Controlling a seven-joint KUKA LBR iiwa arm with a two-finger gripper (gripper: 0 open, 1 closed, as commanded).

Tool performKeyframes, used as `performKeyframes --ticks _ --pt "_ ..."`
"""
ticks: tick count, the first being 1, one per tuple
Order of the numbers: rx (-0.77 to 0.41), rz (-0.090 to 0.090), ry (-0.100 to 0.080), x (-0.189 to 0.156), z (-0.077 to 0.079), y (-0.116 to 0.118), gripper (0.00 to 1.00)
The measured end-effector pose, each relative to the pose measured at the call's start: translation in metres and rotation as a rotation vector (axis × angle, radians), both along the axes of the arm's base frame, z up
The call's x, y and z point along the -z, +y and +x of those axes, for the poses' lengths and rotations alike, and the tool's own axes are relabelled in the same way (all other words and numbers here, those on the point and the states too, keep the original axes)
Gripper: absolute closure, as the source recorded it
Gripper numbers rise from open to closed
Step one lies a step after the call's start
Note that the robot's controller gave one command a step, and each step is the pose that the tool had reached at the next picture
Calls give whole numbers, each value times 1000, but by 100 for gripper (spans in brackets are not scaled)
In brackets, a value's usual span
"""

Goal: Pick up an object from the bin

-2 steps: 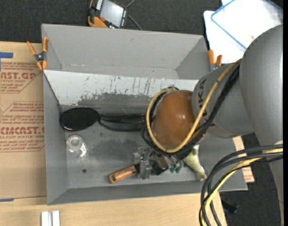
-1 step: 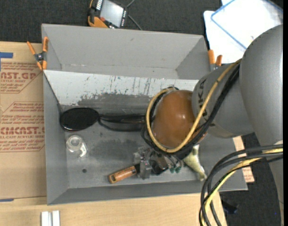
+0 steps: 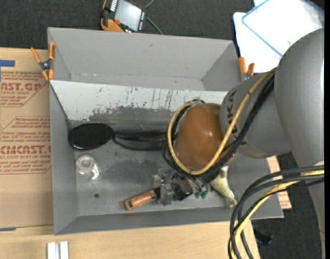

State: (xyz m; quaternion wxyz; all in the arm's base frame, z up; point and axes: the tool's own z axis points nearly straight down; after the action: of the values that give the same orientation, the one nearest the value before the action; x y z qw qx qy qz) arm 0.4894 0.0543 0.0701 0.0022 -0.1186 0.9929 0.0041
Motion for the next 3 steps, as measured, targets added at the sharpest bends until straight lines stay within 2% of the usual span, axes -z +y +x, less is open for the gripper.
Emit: performKeyframes --ticks 3 --pt "-27 0 0 -1 0 -1 100"
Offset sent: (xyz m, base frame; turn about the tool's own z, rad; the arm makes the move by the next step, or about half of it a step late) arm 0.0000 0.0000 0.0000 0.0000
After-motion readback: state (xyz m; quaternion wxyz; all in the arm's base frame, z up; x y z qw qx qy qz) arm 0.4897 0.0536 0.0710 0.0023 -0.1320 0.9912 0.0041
